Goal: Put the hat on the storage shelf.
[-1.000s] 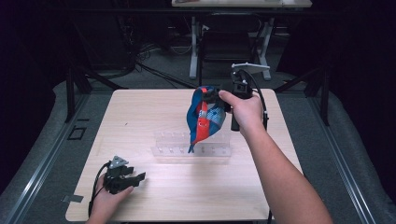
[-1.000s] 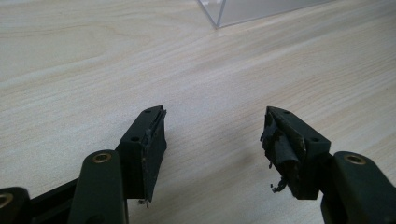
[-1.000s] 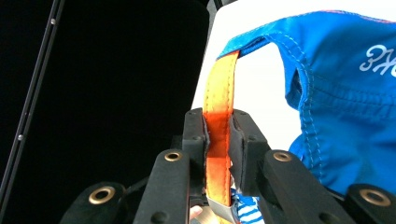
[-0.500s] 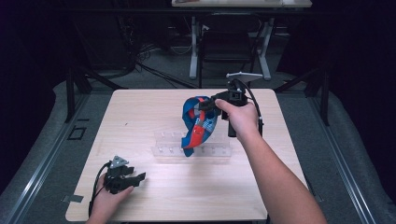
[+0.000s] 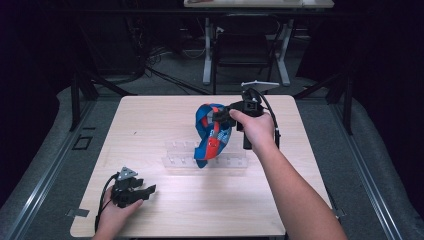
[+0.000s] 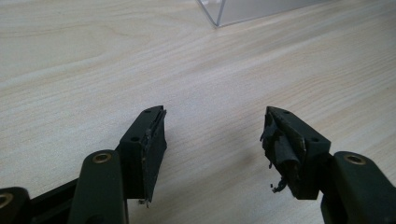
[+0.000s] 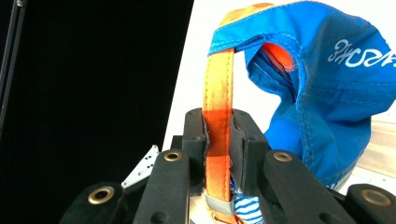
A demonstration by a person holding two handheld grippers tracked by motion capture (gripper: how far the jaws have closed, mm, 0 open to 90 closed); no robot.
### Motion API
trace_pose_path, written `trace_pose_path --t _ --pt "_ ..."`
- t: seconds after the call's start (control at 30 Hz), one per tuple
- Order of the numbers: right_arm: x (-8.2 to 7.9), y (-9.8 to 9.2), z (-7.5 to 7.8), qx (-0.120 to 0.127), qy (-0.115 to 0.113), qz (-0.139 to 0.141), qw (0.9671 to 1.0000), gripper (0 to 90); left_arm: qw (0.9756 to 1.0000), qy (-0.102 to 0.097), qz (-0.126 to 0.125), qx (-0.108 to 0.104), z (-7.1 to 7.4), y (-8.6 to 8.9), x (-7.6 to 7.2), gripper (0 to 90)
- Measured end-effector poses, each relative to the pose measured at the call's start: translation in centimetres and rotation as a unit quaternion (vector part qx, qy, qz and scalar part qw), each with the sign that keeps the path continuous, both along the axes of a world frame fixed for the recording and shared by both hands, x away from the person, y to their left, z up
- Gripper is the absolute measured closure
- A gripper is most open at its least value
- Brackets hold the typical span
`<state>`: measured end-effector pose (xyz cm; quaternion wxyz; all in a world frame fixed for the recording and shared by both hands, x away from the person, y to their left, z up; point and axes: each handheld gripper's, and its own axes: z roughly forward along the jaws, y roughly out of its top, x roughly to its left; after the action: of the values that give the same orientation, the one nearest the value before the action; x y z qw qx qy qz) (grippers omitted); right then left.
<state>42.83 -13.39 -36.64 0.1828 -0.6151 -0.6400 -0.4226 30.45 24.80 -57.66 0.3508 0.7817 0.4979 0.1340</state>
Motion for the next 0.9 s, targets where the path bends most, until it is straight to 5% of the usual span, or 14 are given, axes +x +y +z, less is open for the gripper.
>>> trace_pose_path --t 0.9 --pt "-0.16 -0.28 0.11 -0.002 -0.005 0.004 1.0 73.8 1.0 -0.005 0.002 0.0 -0.07 -0.11 0.05 39.2"
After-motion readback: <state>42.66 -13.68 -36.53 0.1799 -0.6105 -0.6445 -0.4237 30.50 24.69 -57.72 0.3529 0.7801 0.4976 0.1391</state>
